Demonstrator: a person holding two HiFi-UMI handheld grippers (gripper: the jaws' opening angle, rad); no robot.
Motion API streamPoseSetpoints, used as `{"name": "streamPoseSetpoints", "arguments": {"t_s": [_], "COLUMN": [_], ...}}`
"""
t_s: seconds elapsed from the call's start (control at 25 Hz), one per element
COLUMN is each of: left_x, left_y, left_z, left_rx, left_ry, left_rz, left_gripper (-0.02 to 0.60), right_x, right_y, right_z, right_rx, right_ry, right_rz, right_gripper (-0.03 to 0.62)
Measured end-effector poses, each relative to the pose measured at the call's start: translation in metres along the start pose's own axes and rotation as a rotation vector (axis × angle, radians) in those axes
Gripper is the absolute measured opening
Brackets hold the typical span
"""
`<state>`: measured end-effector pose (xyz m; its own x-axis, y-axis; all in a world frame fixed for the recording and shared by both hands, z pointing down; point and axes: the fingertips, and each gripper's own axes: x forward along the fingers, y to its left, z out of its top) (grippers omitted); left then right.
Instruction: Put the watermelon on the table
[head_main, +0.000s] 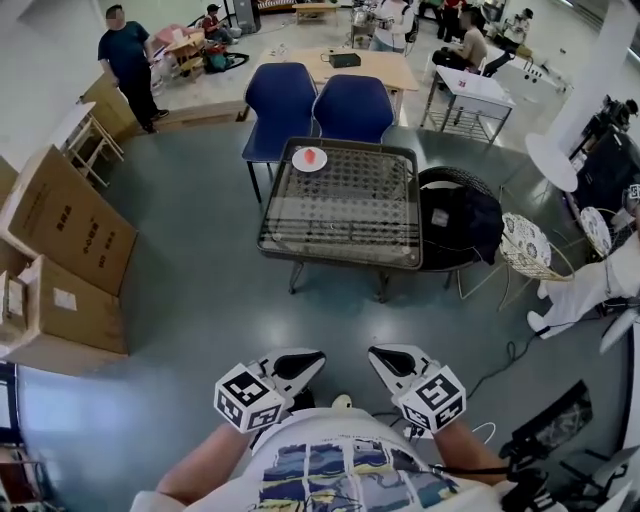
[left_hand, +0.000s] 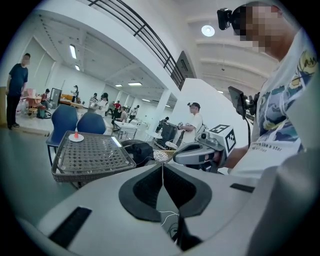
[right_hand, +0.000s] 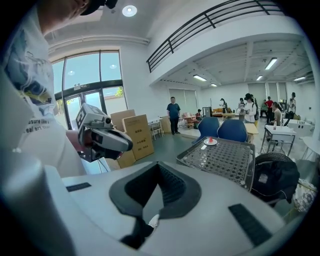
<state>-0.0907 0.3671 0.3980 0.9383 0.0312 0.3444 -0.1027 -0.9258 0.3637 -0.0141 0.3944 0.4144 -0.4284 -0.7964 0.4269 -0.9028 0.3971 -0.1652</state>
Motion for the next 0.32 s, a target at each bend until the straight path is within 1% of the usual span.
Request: {"name": "streamPoseSetpoints", "arguments": {"t_s": [0.12,0.32], "left_x": [0.002,0.017], "left_y": [-0.021,-0.058], "left_z": [-0.008,-0.028], "left_rx": [0.0,-0.047], "left_ry": [0.0,0.003], "left_rz": [0.012,0.008], "left_gripper": [0.017,0.017], "right_x": [-0.017,-0.052], "right_y": [0.008,0.014], "right_z": [-0.006,-0.026], "right_rx": [-0.01,-0.016], "right_ry": [-0.022,-0.026], "right_rz": [0.012,0.013], "right_gripper": [0.01,0.009]}}
